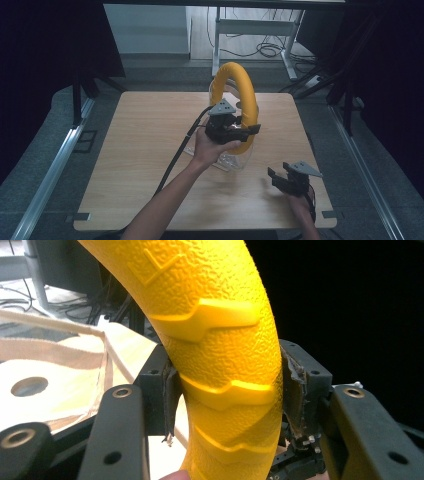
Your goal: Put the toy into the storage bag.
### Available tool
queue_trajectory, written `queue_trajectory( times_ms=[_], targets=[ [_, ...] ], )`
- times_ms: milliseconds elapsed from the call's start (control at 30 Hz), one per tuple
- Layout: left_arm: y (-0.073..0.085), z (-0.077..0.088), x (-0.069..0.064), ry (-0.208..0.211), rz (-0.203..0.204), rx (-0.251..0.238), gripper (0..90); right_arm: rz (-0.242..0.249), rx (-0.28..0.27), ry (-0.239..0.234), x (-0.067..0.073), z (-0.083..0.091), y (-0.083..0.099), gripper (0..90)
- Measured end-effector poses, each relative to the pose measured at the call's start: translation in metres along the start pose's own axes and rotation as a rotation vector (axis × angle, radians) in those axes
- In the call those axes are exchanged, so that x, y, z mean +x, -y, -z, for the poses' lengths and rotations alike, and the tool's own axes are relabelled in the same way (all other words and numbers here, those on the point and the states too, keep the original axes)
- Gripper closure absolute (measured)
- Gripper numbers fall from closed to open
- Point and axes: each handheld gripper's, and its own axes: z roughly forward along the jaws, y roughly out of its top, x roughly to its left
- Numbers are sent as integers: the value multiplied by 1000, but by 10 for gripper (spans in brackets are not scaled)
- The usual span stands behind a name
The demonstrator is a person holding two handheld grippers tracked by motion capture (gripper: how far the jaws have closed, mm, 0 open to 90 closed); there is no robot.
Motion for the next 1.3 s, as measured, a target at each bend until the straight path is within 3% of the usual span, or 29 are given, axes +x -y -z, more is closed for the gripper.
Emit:
queue_trajectory(
  times_ms=[67, 267, 700, 1133, 1200, 1300],
  targets=[
    [4, -2, 3, -8, 22, 2, 479, 1, -2, 3, 0, 0, 0, 320],
    [11, -6, 5, -19, 16, 34, 479, 9, 2, 4, 0, -1, 1, 320],
    [29, -13, 17, -53, 51, 88, 481, 1, 4, 2, 1, -1, 1, 320],
    [34, -8, 22, -65, 79, 90, 477, 1, 10, -1, 1, -1, 1, 319],
    [34, -8, 22, -68, 75, 97, 473, 1, 10, -2, 2, -1, 1, 319],
    [31, -8, 19, -108, 41, 110, 445, 0, 10, -2, 2, -1, 1, 319]
  ],
)
